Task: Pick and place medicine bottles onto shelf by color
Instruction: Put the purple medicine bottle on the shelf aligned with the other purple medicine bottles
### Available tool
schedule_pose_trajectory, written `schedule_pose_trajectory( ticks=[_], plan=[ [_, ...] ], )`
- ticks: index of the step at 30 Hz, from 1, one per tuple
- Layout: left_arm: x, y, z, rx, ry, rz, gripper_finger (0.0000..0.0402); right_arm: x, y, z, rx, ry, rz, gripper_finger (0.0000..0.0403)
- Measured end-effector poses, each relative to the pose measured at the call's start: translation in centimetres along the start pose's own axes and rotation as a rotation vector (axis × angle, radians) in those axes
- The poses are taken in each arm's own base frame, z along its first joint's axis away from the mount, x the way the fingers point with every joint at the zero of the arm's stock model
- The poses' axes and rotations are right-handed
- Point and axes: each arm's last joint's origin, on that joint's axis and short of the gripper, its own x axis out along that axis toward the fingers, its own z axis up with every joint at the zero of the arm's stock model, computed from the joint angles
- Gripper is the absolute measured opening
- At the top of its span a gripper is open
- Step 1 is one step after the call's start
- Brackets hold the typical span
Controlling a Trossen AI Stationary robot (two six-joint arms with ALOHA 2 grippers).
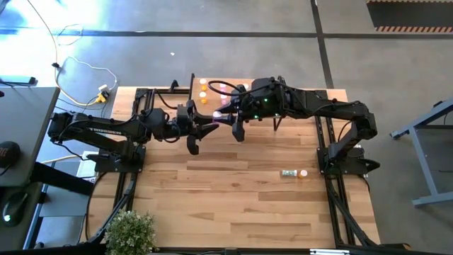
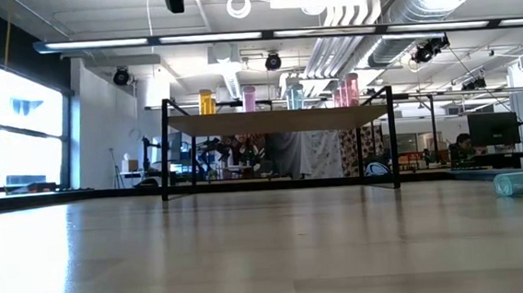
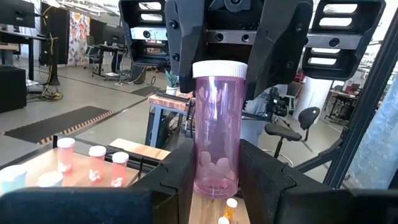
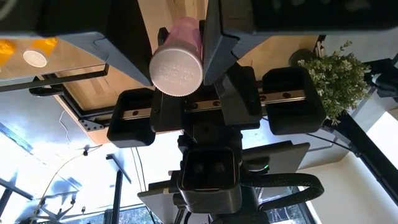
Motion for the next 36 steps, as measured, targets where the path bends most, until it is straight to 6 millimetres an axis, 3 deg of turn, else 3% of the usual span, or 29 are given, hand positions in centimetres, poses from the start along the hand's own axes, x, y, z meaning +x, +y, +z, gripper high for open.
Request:
schedule_pose_trajectory(
  ticks=[8,19,23,28,36],
  plan=[
    [0.0,0.0,0.0,0.001,0.004,0.001,0.0107,0.0,0.0,0.0,0.0,0.005,-0.001,0.0114],
    [0.0,0.1,-0.1,0.003,0.016,0.013,0.0209,0.0,-0.1,-0.2,0.01,0.018,-0.034,0.0113],
    [-0.4,0.6,-0.2,0.01,0.053,0.042,0.0228,-0.5,-0.3,-0.1,0.0,0.01,-0.116,0.0113],
    [-1.0,1.5,0.7,0.012,0.035,0.08,0.0231,-2.8,-0.8,1.0,-0.042,-0.055,-0.246,0.0113],
    [-1.5,2.8,1.5,0.015,0.002,0.137,0.0231,-9.1,-2.8,3.1,-0.127,-0.165,-0.514,0.0113]
  ],
)
